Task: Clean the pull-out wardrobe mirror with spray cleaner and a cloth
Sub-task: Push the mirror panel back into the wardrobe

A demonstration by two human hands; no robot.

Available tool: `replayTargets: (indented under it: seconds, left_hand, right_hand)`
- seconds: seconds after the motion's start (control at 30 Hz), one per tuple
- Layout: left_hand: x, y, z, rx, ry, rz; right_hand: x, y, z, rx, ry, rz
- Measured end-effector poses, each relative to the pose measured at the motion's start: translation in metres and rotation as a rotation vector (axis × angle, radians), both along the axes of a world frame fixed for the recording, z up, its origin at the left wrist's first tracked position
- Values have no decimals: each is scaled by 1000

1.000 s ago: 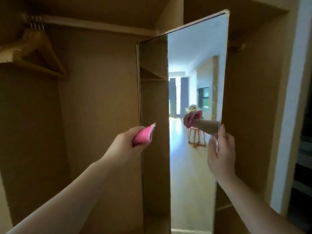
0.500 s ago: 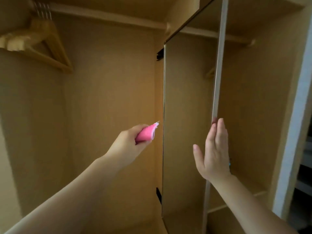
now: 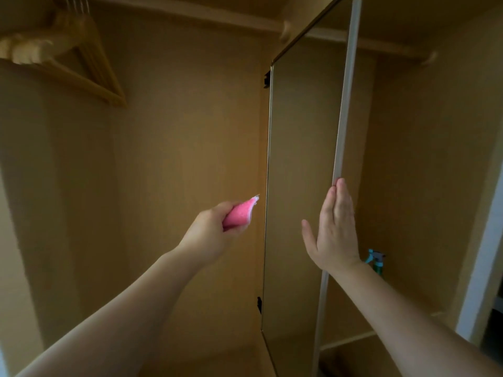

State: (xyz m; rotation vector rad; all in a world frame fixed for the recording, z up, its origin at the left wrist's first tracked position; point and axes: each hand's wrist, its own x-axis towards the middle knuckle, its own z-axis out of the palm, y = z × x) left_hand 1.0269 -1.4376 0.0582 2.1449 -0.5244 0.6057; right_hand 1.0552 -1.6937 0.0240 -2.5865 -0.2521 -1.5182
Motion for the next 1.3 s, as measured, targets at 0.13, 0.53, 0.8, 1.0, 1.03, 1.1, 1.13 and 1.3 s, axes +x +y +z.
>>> replayTargets:
  seconds: [0.13,0.53,0.8,1.0,1.03,1.1,1.13,1.3]
  left_hand:
    - [7,6,-6,33,2,46]
    - [21,27,-27,82,41,100]
    - [23,21,-31,112,70,67]
    - [17,-28,-34,169,101,46]
    - [15,-41,-35,177,95,44]
    - [9,-71,-41,190,90,38]
    - [6,-88,-44,194,98,28]
    - [-5,-187,-61,218,125,-46]
  right_hand:
    - [18,3,2,-68,96,-68]
    - [53,22,17,-114,300,-176]
    - [56,25,22,-126,355,-171]
    - [33,-7,23,-168,284,79]
    - [29,-18,21,-165,254,139]
    - [22,-48,16,-142,216,228]
    - [20,-66,12,-119,206,255]
    - [13,-171,-9,27,228,318]
